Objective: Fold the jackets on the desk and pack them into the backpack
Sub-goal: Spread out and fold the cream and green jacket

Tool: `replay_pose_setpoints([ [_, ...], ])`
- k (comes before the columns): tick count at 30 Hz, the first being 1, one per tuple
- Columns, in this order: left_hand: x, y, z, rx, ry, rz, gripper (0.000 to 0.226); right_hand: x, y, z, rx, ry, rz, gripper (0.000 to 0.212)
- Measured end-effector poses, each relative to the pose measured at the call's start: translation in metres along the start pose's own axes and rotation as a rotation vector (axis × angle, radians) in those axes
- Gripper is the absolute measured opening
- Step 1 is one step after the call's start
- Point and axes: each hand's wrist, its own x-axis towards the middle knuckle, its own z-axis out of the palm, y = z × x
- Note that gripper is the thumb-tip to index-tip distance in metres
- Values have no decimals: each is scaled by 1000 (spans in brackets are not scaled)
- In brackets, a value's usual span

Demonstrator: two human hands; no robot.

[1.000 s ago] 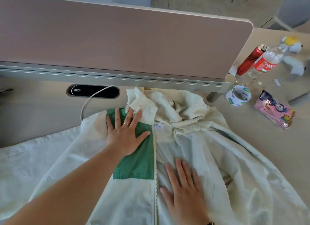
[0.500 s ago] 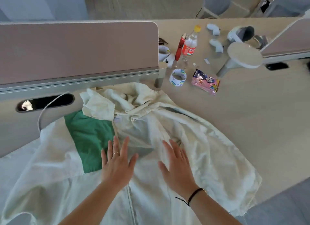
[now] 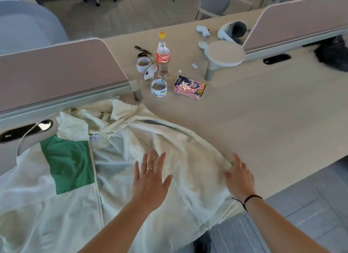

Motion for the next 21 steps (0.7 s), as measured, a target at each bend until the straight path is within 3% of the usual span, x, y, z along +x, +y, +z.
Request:
replay_pose_setpoints([
  [7,-15,95,25,-135,-99,-6,74,0,30,-19,250,-211,4,60],
  [12,-15,130,16,-128,-9,-57,70,-17,13,-49,566,-241,3,74],
  [14,-12,139,11,-268,3,-135,68,-30,1,-59,659,-214,-44,74],
  [18,-3,152,-6,-854,80,-441,79,-76,-25,-64,732,-260,-286,76],
  [21,-7,142,-26,-893,142,-562,90,-111,-44,-56,712,-435,-443,84],
])
